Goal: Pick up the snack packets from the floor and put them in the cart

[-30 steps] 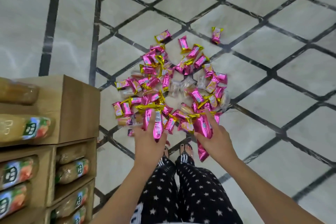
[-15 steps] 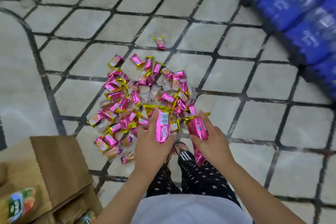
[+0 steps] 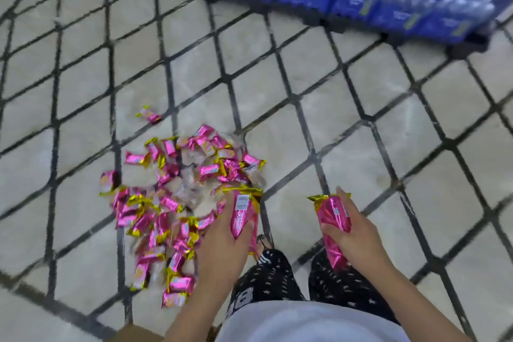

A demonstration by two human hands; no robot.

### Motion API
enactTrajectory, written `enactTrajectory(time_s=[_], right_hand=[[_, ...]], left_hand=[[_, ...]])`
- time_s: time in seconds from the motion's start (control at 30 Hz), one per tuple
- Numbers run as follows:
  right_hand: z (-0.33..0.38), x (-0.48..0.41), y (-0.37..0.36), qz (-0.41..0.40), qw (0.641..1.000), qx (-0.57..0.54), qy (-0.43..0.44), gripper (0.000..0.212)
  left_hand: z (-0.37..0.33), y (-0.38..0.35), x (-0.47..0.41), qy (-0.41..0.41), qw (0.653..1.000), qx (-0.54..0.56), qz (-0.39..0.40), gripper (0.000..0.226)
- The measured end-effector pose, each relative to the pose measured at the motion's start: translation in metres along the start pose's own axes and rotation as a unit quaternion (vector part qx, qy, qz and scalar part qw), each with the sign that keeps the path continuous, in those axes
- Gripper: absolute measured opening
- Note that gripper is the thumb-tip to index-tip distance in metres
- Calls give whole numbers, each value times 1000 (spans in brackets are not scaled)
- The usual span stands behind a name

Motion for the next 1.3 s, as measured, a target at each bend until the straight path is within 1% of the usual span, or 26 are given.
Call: enactTrajectory(time_s=[0.07, 0.17, 0.23, 0.3, 0.37, 0.47, 0.57, 0.73, 0.87, 1.13, 1.3], right_hand=[[-22, 9, 25, -24, 999, -37, -19, 86], [-62, 25, 69, -74, 991, -99, -50, 83], [-94, 34, 99, -112, 983, -129, -72, 82], [-128, 45, 129, -134, 974, -157, -92, 81], [-166, 57, 159, -151, 967, -175, -110, 82], [-231, 79, 207, -180, 954, -194, -142, 82], [-300, 107, 253, -209, 935, -226, -175, 81], [-399, 159, 318, -285, 887, -285, -224, 81], [-456, 192, 347, -347, 830, -366, -240, 82], [-527, 206, 389, -388, 747, -456, -291, 80], [-575, 196, 445, -421, 711, -451, -338, 83]], left_hand=[[-30, -19, -5, -44, 999, -6, 26, 68], [-81, -60, -10, -112, 990, -49, 72, 66], [-114, -92, -11, -163, 979, -64, 106, 68], [-148, -128, -10, -199, 965, -100, 136, 69], [-181, -167, -4, -225, 953, -121, 160, 72], [-230, -233, 19, -253, 939, -120, 198, 75], [-279, -304, 58, -279, 924, -123, 229, 70], [-343, -413, 119, -321, 893, -96, 300, 69], [-393, -475, 162, -387, 840, -133, 356, 69], [-473, -577, 194, -423, 781, -154, 433, 70], [-534, -662, 200, -446, 732, -163, 488, 69]])
Point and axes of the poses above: each hand's wrist, its own x-axis away from the middle knuckle, its own y-axis out of the back of the hand, z = x × y, the point moved 8 cm from there along -x, towards the middle knuckle, and after that the axes turned 8 degrees about -y, right-handed, at the moved point
